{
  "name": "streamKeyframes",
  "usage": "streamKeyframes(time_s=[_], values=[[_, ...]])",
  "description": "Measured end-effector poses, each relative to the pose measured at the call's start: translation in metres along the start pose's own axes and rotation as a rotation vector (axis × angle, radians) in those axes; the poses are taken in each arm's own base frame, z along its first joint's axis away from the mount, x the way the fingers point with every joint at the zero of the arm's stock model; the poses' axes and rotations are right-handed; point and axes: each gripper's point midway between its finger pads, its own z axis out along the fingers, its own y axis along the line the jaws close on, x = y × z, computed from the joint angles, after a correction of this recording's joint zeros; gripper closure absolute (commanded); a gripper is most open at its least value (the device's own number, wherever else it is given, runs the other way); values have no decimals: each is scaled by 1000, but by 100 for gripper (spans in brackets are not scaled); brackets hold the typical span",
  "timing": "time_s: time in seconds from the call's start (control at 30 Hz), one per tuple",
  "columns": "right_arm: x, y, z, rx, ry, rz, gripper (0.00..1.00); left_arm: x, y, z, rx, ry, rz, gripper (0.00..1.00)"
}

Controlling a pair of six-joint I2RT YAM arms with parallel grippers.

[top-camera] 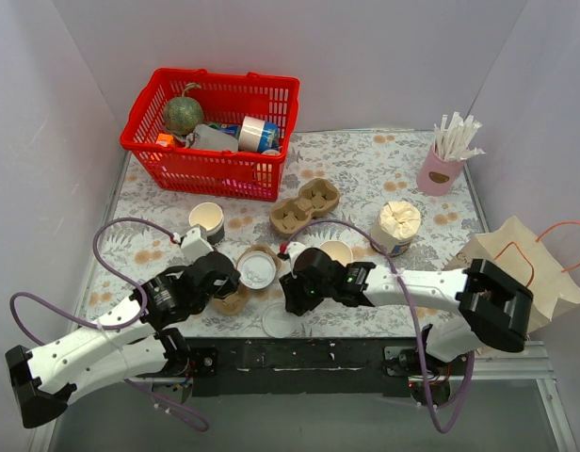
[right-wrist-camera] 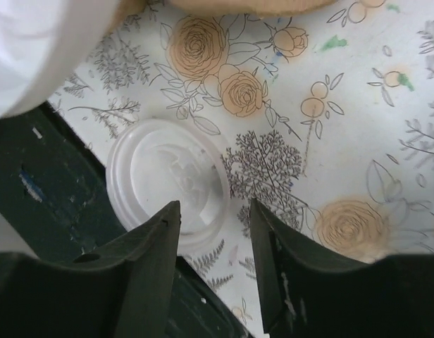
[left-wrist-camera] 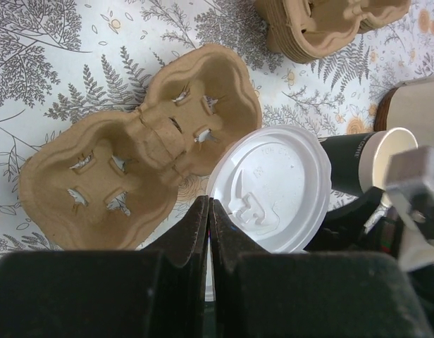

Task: Pack the takeout coffee

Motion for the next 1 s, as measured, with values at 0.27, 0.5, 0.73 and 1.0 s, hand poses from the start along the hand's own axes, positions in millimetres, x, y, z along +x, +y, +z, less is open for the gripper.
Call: streamKeyframes(time_s=[0.27,0.5,0.73,1.0], values=[[-65,10,-107,-47,-416,-319,19,-10,-22,-8,3,18,3,100],[-75,26,-152,-106,-659,-813,15,16,-54,-11,43,207,79,100],[-70,34,-141,-135,-608,-1142,16,41,-68,-28,89,419,85,100],[-53,60,-148,-275,-590,-1282,21,62,-61,-36,64,577,79,100]])
